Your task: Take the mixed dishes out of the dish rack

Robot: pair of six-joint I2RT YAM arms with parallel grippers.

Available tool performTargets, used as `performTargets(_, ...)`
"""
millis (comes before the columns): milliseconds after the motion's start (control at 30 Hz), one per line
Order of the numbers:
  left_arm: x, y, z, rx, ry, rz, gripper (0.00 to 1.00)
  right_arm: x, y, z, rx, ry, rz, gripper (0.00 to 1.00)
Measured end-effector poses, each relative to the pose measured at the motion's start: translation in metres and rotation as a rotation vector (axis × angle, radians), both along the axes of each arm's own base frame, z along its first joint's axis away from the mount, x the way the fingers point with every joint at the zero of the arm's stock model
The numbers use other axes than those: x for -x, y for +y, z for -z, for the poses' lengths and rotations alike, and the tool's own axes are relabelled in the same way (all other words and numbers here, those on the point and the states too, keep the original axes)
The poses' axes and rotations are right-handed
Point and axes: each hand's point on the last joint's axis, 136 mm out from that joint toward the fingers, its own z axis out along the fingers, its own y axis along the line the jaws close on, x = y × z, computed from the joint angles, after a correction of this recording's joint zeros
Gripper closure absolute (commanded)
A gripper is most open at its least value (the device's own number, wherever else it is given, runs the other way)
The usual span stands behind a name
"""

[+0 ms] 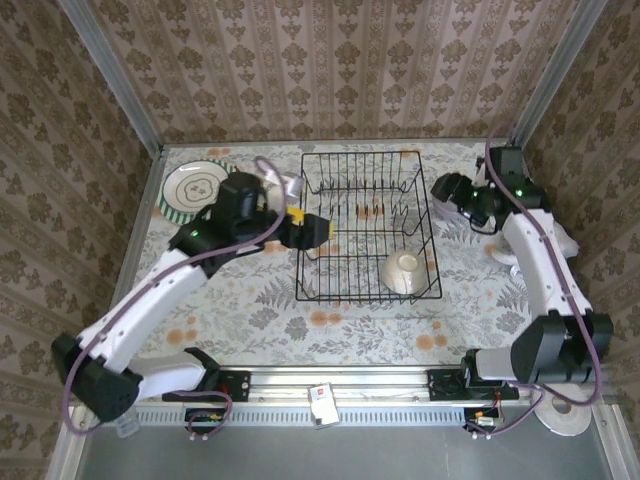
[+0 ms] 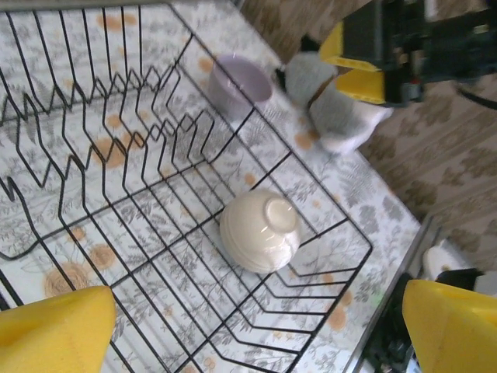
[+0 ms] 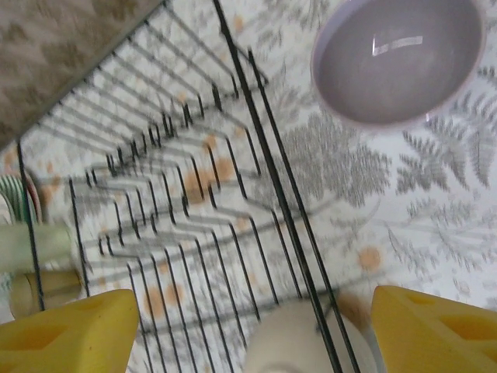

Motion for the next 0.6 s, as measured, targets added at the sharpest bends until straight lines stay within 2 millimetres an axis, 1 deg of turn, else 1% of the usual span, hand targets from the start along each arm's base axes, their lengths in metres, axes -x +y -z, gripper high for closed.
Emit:
performTargets(133,-0.005,-0.039,0.029,-0.120,0.053,0.040,0.05,0.032,0.005,0.027,0.017,0.061,-0.029,0.23)
performTargets(200,-0.006,-0.061,0.045,-0.173,0.088,0.069,0.06,0.046,0.007,0.041,0.020,0.092,-0.038,0.26)
performTargets(267,-0.006,-0.080,0.063,-0.221,0.117,0.090,0.06,0.055,0.010,0.050,0.023,0.110,-0.052,0.28)
performTargets(333,-0.005,-0.098,0.081,-0.274,0.151,0.112,0.06,0.061,0.015,0.056,0.026,0.122,-0.074,0.29)
performTargets(467,-0.003,-0.134,0.116,-0.380,0.206,0.146,0.06,0.070,0.023,0.075,0.017,0.160,-0.108,0.37)
performTargets(533,-0.001,-0.147,0.133,-0.421,0.233,0.156,0.06,0.074,0.026,0.085,0.008,0.183,-0.119,0.39)
performTargets(600,0.002,-0.156,0.150,-0.464,0.261,0.163,0.06,0.076,0.029,0.093,0.001,0.199,-0.128,0.41)
